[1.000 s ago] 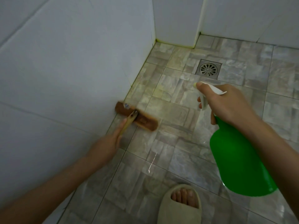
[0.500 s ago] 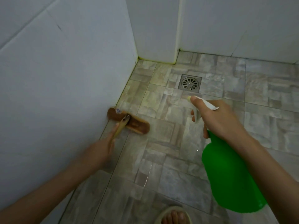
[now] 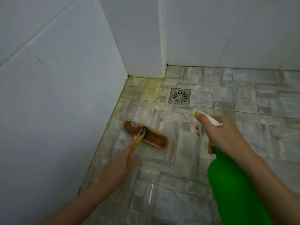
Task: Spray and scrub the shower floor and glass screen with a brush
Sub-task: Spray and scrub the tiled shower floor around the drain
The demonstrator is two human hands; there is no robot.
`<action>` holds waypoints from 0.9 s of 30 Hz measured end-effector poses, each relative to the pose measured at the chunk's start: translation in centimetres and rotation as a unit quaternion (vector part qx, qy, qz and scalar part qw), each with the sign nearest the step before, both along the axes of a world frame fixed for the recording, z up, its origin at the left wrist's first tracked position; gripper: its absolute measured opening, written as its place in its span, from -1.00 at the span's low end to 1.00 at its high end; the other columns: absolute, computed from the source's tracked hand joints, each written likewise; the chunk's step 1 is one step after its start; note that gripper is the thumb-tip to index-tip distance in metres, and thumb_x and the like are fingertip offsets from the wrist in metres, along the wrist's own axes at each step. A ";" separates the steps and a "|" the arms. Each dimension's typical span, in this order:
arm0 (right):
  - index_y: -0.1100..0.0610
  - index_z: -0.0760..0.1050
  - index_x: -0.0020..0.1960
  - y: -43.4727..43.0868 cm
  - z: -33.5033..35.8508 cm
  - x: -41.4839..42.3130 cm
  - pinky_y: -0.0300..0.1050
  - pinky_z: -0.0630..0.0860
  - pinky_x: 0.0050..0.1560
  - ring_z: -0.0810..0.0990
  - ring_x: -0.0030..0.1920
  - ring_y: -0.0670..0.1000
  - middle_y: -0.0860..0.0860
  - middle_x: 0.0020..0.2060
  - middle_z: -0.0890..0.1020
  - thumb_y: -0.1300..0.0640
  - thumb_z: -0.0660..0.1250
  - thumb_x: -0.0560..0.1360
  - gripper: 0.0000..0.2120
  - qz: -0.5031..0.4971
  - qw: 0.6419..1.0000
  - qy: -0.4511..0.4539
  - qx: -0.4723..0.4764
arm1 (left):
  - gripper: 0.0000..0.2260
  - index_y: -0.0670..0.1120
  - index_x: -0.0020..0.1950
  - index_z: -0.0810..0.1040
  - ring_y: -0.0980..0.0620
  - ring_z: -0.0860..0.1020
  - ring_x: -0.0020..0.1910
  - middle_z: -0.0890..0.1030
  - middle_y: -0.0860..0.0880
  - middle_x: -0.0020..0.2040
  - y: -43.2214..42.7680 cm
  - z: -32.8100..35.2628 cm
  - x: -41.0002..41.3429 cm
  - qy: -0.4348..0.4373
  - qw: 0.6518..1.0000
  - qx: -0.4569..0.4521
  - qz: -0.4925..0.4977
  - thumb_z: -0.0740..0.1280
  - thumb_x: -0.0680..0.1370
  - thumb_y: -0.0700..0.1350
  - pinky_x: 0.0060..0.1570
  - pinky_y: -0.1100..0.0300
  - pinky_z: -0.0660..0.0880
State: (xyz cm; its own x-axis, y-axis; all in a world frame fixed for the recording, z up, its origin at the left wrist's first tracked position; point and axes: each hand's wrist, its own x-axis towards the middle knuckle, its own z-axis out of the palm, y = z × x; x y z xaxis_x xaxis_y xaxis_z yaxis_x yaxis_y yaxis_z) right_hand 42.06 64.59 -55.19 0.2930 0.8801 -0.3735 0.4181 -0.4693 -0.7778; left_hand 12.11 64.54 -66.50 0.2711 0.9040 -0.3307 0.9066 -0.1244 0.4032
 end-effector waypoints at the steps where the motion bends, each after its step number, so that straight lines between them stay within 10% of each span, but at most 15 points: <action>1: 0.24 0.62 -0.20 0.1 -0.2 0.1 -0.16 0.39 -0.40 0.55 -0.62 0.02 -0.03 -0.62 0.56 -0.23 0.17 0.60 -0.43 -0.007 1.000 0.004 0.000 | -0.45 0.33 0.49 -0.15 -0.06 0.59 -0.18 0.57 -0.20 -0.07 0.2 0.0 0.1 0.003 1.000 0.004 -0.005 0.08 0.64 -0.04 -0.14 0.02 0.57; 6: 0.21 0.63 -0.18 0.5 0.1 0.4 -0.16 0.41 -0.40 0.57 -0.61 0.05 -0.05 -0.62 0.56 -0.24 0.17 0.59 -0.45 -0.027 1.000 0.011 0.001 | -0.47 0.19 0.54 -0.16 0.03 0.42 -0.46 0.42 -0.03 -0.39 8.0 -0.9 5.9 0.065 0.997 0.037 -0.004 0.03 0.66 -0.08 -0.50 0.19 0.28; 18: 0.14 0.65 -0.09 -2.3 0.4 4.1 -0.18 0.37 -0.39 0.56 -0.63 0.02 -0.11 -0.68 0.50 -0.24 0.14 0.59 -0.49 -0.055 0.998 -0.001 -0.007 | -0.38 0.52 0.31 -0.37 0.08 0.55 -0.21 0.57 -0.01 -0.15 -4.3 1.0 10.0 -0.002 0.994 -0.105 0.007 -0.01 0.65 -0.05 -0.09 0.13 0.48; 27: 0.18 0.66 -0.15 -2.6 1.5 6.2 -0.14 0.42 -0.34 0.60 -0.56 0.03 -0.11 -0.62 0.57 -0.25 0.16 0.59 -0.45 -0.109 0.994 -0.014 0.007 | -0.39 0.23 0.51 -0.25 -0.01 0.48 -0.39 0.51 -0.11 -0.28 7.6 -0.8 18.7 -0.011 1.000 -0.028 0.007 0.05 0.64 -0.16 -0.33 0.06 0.51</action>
State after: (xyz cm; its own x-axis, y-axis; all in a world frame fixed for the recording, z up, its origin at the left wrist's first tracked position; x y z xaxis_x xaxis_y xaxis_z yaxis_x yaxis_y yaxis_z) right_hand 48.23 62.03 -53.66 0.4883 0.7988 -0.3514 0.3288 -0.5413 -0.7739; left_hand 30.77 72.16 -67.31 0.2668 0.8881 -0.3743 0.8990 -0.0894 0.4287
